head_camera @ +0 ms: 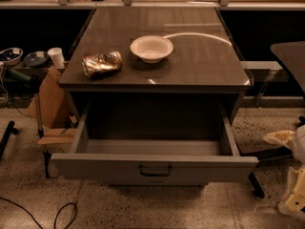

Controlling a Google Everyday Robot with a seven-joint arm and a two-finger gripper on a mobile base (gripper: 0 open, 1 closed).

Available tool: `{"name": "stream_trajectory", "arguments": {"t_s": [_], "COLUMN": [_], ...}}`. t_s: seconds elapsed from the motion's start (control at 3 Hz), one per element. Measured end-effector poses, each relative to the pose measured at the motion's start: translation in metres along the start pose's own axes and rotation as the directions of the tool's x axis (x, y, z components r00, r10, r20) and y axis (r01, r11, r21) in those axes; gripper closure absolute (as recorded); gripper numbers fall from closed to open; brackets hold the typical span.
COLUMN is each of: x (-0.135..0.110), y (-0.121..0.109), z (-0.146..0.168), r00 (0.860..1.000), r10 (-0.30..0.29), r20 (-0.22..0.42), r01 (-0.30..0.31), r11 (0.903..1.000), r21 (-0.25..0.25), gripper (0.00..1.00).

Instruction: Close top drawer

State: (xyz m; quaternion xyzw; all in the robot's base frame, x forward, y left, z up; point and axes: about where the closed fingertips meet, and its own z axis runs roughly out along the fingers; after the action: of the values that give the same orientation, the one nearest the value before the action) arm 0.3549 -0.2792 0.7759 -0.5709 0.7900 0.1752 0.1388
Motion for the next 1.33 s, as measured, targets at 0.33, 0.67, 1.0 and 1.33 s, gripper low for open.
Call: {"name": "stream_trajectory", "arguments": {"t_s": [0.33,0.67,1.0,1.33], "x": [0.009,0.017,0.013,0.007], "y": [0.007,0.023,0.052,0.07], "z": [0.008,0.02,0.039,0.052], "r00": [1.0,0.998,0.995,0.993], "r10": [0.004,0.005,-0.018,-0.031], "r20": [0.023,0.059,0.094,0.114], "r01": [-0.003,-0.001,0.025,0.041], "r11": [0.9997,0.9985,0.9969,0.9952], "r21": [-0.025,-0.054,-0.074,-0.088], "gripper": [0.0,0.0,0.02,0.25]}}
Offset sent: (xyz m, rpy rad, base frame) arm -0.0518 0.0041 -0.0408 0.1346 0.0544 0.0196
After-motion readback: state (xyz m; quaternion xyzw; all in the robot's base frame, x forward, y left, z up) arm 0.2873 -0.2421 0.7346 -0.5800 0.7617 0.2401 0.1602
